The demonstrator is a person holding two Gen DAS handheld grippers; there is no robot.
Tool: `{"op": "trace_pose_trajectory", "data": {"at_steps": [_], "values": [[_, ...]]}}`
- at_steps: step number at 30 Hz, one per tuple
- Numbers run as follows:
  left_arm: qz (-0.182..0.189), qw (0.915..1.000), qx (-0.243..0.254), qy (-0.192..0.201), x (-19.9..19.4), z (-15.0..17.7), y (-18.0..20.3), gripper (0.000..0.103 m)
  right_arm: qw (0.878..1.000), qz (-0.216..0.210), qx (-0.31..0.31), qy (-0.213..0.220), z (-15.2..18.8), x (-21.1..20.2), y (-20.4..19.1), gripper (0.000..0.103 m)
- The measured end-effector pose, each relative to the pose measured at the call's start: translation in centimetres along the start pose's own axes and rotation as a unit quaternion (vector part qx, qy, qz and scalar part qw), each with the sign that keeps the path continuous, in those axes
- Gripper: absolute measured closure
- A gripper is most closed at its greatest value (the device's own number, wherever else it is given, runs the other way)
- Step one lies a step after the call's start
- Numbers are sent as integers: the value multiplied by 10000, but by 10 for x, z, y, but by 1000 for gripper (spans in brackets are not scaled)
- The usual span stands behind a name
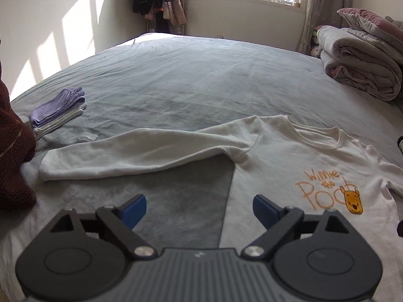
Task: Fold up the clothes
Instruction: 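Move the open left gripper across the sweatshirt toward the collar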
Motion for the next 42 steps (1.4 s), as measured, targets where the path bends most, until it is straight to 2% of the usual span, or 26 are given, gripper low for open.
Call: {"op": "trace_pose_trajectory", "data": {"at_steps": [4,8,13,15,18,23,28,32,37,39,42], "values": [[325,9989,313,-142,2,27,24,11,9997,242,21,38,7,-10,15,13],[266,9985,475,-70,6,21,25,11,9985,534,40,60,12,-19,34,13],[138,9996,242,2,26,-13,-3,11,9976,681,148,54,14,-21,55,13],[6,9996,293,53,38,-31,-15,14,9973,714,170,38,15,-19,61,13],[-81,9992,381,52,59,-61,-30,21,9976,664,207,-4,12,-14,71,13],[-38,9978,660,-97,107,-104,-37,31,9968,698,374,53,-11,-3,105,16],[252,9974,597,-315,153,-125,-38,34,9944,1048,71,61,-42,17,134,21],[486,9948,726,-515,180,-131,-35,42,9926,1210,6,65,-60,38,153,21],[1152,9879,663,-805,200,-130,-26,46,9921,1252,58,71,-69,56,167,21],[1117,9875,732,-839,206,-126,-21,51,9926,1211,104,62,-70,61,169,21],[1101,9869,788,-873,211,-122,-17,73,9934,1136,160,19,-67,67,170,21]]}}
Point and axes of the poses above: each gripper's, at about its wrist camera, not at the fingertips, and x roughly the way its jaws point, y to its right, z to its underside, the point moved 3 cm from there along x, roughly the way its jaws point, and after that the axes turned 3 degrees about -x, right-handed, at the moved point
